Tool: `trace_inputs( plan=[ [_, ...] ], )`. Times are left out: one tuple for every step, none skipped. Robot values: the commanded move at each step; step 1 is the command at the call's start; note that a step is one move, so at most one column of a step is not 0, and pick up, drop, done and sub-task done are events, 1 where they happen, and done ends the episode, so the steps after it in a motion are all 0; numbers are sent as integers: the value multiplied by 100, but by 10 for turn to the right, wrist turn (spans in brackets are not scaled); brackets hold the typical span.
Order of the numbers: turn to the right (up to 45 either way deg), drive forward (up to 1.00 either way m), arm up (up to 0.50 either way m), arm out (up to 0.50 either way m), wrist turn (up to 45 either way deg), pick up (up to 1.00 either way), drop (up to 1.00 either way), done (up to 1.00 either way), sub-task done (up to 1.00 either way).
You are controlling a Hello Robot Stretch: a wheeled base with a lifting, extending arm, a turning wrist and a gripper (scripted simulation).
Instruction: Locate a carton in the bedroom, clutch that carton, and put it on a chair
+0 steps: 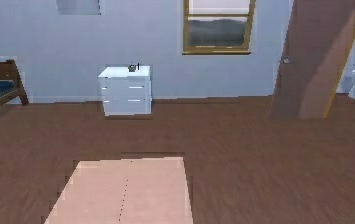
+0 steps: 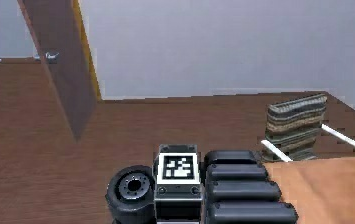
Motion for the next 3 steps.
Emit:
trace_inputs(
  plan=[
    [450, 0, 0, 0, 0, 0, 0, 0, 0],
    [420, 0, 0, 0, 0, 0, 0, 0, 0],
    [0, 100, 0, 0, 0, 0, 0, 0, 0]
  ],
)
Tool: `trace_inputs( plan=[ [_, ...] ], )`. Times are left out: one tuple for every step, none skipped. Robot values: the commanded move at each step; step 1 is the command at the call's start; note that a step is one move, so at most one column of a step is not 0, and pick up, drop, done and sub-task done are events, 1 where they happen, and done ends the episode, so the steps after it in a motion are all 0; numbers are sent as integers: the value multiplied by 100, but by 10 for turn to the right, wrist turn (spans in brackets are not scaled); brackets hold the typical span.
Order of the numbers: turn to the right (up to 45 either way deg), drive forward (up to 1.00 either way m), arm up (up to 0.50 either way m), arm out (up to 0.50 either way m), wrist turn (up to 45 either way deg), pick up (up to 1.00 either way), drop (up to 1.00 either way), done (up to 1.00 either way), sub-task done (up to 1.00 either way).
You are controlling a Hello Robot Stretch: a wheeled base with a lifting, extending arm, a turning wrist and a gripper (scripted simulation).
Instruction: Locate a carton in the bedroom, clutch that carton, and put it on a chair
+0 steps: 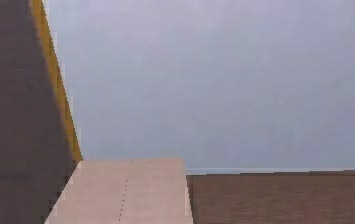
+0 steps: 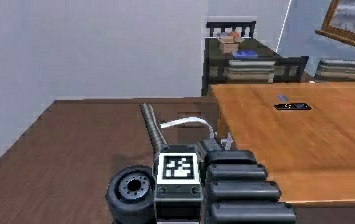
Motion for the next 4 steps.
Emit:
trace_inputs(
  plan=[
    [0, 15, 0, 0, 0, 0, 0, 0, 0],
    [390, 0, 0, 0, 0, 0, 0, 0, 0],
    [0, 70, 0, 0, 0, 0, 0, 0, 0],
    [450, 0, 0, 0, 0, 0, 0, 0, 0]
  ],
)
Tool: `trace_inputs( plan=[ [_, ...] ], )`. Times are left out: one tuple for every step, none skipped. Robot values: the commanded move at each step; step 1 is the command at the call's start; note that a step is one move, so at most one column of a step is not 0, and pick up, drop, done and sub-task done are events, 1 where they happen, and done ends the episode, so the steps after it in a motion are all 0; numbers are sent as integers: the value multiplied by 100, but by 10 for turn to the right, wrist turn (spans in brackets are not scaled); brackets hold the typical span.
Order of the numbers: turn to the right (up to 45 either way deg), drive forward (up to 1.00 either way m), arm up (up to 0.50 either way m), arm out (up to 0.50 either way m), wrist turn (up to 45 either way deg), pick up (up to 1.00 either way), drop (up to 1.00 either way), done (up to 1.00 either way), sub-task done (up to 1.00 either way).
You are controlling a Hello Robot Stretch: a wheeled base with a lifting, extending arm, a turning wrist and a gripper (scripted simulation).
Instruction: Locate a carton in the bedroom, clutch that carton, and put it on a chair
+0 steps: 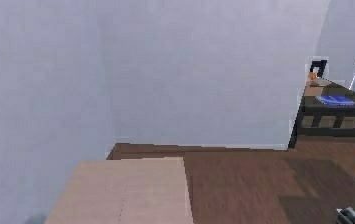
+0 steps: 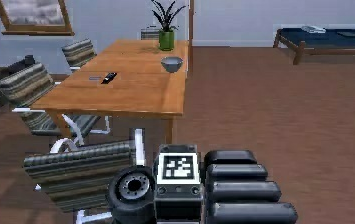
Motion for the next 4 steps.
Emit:
trace_inputs(
  plan=[
    [30, 0, 0, 0, 0, 0, 0, 0, 0],
    [0, 85, 0, 0, 0, 0, 0, 0, 0],
    [0, 15, 0, 0, 0, 0, 0, 0, 0],
    [450, 0, 0, 0, 0, 0, 0, 0, 0]
  ],
)
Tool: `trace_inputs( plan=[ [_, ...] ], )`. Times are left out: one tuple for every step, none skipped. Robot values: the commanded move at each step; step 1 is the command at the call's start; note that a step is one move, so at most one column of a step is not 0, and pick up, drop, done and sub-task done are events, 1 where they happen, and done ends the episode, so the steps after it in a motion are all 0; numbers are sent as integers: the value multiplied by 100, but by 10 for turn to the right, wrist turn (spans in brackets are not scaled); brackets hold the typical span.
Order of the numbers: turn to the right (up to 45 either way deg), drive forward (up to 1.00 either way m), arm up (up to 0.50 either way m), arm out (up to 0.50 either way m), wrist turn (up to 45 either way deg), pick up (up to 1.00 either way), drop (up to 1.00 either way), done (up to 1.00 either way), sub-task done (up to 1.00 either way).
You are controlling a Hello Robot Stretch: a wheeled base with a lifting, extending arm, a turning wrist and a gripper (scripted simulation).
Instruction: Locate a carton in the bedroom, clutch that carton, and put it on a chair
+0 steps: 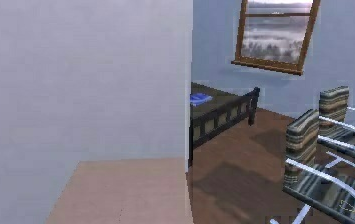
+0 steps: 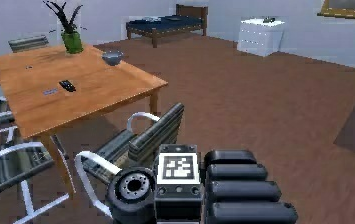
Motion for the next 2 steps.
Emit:
trace_inputs(
  plan=[
    [210, 0, 0, 0, 0, 0, 0, 0, 0],
    [0, 50, 0, 0, 0, 0, 0, 0, 0]
  ],
)
